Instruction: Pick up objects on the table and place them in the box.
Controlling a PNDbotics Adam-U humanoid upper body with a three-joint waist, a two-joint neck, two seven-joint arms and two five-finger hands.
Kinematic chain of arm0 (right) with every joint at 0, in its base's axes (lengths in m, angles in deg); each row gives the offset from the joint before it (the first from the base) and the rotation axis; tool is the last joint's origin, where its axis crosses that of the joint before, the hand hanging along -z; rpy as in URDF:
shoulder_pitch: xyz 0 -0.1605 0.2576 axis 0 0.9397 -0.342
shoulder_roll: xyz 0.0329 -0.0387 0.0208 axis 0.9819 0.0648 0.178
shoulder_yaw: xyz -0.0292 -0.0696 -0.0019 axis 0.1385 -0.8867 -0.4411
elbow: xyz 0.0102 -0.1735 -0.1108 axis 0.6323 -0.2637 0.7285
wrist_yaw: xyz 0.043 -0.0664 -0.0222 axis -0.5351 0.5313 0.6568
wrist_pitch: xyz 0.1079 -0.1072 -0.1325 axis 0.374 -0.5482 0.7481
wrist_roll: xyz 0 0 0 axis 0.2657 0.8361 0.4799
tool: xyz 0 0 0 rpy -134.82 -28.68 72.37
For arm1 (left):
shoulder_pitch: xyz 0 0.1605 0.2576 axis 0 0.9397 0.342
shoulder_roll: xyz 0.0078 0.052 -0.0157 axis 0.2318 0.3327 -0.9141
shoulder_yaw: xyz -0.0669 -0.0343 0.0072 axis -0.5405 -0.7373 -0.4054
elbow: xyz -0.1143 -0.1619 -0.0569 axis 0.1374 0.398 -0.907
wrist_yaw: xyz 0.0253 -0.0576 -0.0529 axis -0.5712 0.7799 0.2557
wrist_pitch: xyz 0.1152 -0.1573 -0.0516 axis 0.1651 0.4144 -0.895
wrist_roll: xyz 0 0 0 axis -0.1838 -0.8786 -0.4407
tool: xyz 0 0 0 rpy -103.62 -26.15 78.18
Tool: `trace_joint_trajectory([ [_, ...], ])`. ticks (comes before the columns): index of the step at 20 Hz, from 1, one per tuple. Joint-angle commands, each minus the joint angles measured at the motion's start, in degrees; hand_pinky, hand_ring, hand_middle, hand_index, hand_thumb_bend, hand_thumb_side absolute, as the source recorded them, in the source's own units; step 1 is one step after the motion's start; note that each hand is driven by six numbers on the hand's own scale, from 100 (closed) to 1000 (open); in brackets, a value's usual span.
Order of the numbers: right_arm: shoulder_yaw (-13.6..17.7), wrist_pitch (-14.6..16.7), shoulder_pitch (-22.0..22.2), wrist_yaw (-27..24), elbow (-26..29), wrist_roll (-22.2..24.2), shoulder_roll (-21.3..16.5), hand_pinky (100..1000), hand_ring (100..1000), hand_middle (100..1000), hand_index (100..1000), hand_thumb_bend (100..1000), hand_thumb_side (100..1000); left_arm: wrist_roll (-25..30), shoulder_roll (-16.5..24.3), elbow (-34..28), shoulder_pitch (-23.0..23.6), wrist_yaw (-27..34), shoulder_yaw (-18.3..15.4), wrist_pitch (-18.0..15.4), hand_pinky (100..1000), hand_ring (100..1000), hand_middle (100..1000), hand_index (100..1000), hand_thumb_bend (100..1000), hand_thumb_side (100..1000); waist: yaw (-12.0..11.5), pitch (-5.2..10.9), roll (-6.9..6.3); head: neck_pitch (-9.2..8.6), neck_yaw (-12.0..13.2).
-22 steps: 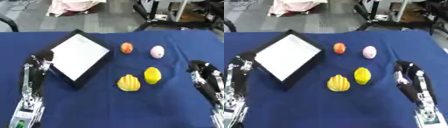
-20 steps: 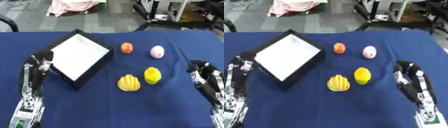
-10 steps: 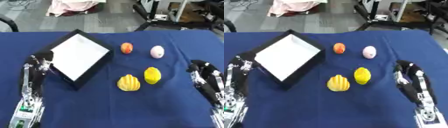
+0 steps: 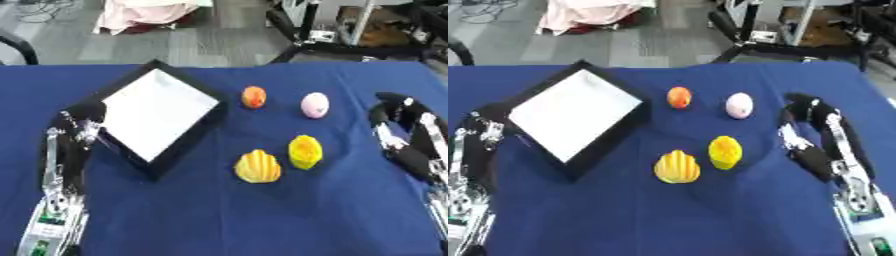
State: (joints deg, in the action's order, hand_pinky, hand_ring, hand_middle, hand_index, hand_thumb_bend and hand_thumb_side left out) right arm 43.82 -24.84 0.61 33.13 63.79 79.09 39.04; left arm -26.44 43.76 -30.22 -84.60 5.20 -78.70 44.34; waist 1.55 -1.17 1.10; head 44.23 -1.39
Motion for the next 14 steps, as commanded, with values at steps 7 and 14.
trace_joint_trajectory([
  [7,-7.4,4.47,-17.02,4.05,-17.57,16.92,-7.43,796,745,746,901,100,220,0.5,0.75,-0.51,-0.3,-0.05,0.5,0.0,624,853,597,682,762,574,-1.41,1.34,-0.21,-0.11,-1.43],
  [14,-8.79,8.27,-27.34,16.16,-33.2,21.81,-3.83,830,793,792,924,100,194,0.68,0.57,-0.49,-0.32,0.14,0.65,0.08,624,853,597,682,763,574,-1.99,1.26,-0.56,-0.11,-2.27],
])
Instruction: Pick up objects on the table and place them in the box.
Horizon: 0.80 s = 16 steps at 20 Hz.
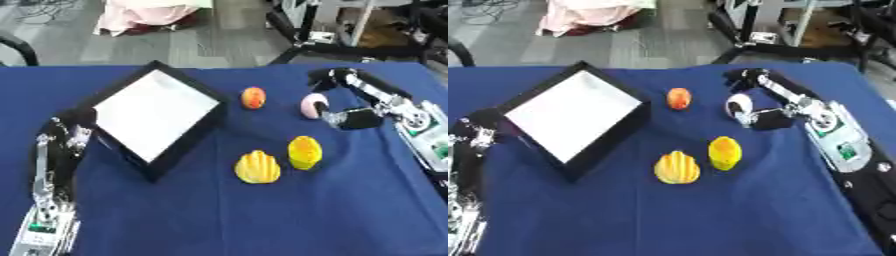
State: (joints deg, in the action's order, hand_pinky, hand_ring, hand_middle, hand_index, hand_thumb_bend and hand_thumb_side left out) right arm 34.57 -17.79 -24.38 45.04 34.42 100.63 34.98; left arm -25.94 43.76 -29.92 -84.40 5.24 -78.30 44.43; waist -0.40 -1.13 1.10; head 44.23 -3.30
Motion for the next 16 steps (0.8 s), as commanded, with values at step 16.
trace_joint_trajectory([
  [16,7.79,-0.46,-11.38,26.32,-27.58,-13.67,4.54,865,822,811,929,100,167,0.52,0.09,-0.7,-0.66,0.34,0.62,-0.06,624,852,597,682,762,574,-0.91,1.03,-0.82,-0.11,-1.52],
])
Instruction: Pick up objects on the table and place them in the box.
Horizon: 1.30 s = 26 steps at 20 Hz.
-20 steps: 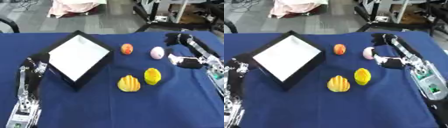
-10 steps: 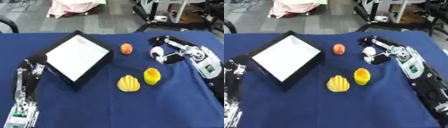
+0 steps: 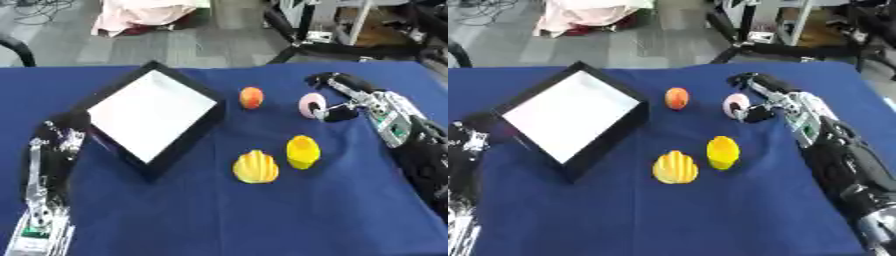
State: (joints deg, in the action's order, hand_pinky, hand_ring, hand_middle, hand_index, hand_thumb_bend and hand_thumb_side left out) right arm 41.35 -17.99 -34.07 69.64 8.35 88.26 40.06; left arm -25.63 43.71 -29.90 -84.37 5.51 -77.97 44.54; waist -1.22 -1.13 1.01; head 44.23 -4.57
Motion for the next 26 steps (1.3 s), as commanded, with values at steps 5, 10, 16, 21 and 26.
trace_joint_trajectory([
  [5,1.66,-0.96,-2.28,5.18,-4.56,-2.25,0.32,871,822,810,923,100,199,0.43,-0.12,-0.76,-1.02,0.04,0.49,-0.14,625,852,596,682,762,574,-0.62,0.88,-0.96,-0.11,-0.7],
  [10,2.12,-1.4,-2.9,7.44,-6.91,-1.62,1.03,874,821,800,868,100,211,0.65,-0.42,-0.82,-1.51,0.0,0.72,-0.11,625,852,596,682,762,575,-1.31,0.49,-1.16,-0.11,-1.35],
  [16,2.78,-2.47,-3.04,10.21,-7.27,-4.98,1.07,825,649,473,540,100,204,0.73,-0.54,-0.9,-1.83,0.04,0.82,-0.13,625,853,596,682,761,573,-1.82,-0.27,-1.22,-0.11,-1.81],
  [21,2.87,-4.48,-3.07,11.15,-5.29,-14.97,0.87,767,549,288,317,100,159,0.71,-0.5,-0.9,-1.85,0.09,0.83,-0.11,625,853,596,682,761,572,-1.94,-0.63,-1.2,-0.11,-2.0],
  [26,2.24,-5.12,-3.66,9.47,-2.24,-20.73,0.41,744,525,253,276,100,122,0.7,-0.48,-0.9,-1.82,0.13,0.81,-0.13,625,852,596,682,760,573,-1.98,-0.59,-1.17,-0.11,-2.23],
])
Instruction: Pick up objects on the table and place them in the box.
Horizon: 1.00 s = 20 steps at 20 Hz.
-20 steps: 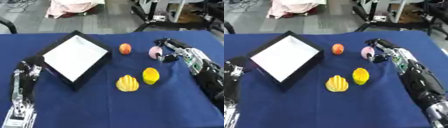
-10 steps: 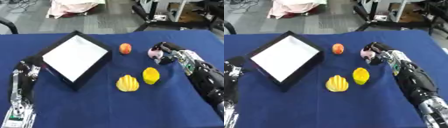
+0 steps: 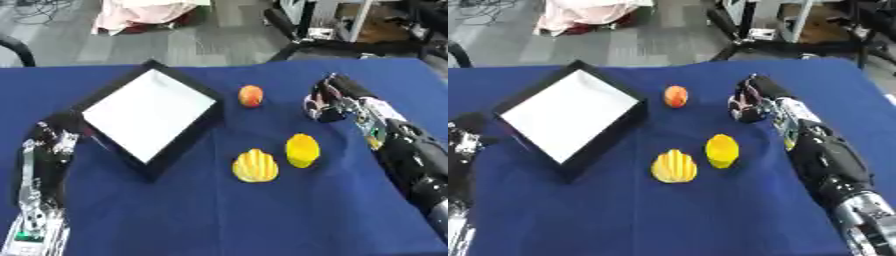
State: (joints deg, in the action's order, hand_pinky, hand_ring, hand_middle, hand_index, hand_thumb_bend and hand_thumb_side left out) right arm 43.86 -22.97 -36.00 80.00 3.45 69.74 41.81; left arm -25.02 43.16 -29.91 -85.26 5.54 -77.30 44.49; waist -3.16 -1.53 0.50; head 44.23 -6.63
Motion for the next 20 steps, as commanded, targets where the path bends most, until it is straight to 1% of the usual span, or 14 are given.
trace_joint_trajectory([
  [1,-0.38,-0.01,-1.94,-1.48,3.35,-2.51,-1.41,742,522,251,275,100,115,0.09,0.06,-0.9,-0.92,0.11,0.13,-0.09,625,852,596,682,760,573,-0.05,-0.14,-0.64,-0.11,-0.2],
  [5,-1.06,0.53,-3.13,-4.36,6.13,-2.17,-1.46,736,516,245,268,100,100,0.12,0.04,-0.89,-0.86,0.1,0.15,-0.14,625,852,596,682,759,573,-0.2,0.11,-0.54,-0.11,-0.24],
  [9,-2.46,1.54,-5.62,-7.65,9.21,0.01,-0.01,732,514,244,267,100,100,0.34,-0.04,-0.89,-0.9,0.11,0.37,-0.17,625,852,596,682,759,574,-0.7,0.24,-0.49,-0.11,-0.49],
  [11,-3.27,2.11,-6.9,-9.94,10.53,1.76,1.32,727,512,245,267,100,104,0.53,-0.16,-0.89,-1.02,0.1,0.54,-0.15,625,852,596,682,760,574,-1.01,0.21,-0.57,-0.11,-0.73],
  [14,-4.57,2.87,-8.9,-13.11,11.72,4.99,4.45,727,513,247,270,100,119,0.81,-0.58,-0.94,-1.45,0.1,0.82,-0.1,625,851,595,682,759,574,-2.05,-0.03,-0.91,-0.11,-1.63],
  [16,-5.24,3.13,-9.85,-13.68,12.02,6.62,6.5,728,515,249,271,100,129,1.0,-0.89,-1.06,-1.87,0.11,1.0,-0.14,625,851,595,682,759,575,-3.0,-0.3,-1.05,-0.11,-2.34],
  [20,-5.98,3.66,-10.9,-12.83,11.46,8.28,10.5,728,517,256,279,100,153,1.68,-1.7,-1.27,-2.98,0.15,1.66,-0.23,626,850,596,683,757,577,-5.15,-1.02,-1.15,-0.11,-3.73],
])
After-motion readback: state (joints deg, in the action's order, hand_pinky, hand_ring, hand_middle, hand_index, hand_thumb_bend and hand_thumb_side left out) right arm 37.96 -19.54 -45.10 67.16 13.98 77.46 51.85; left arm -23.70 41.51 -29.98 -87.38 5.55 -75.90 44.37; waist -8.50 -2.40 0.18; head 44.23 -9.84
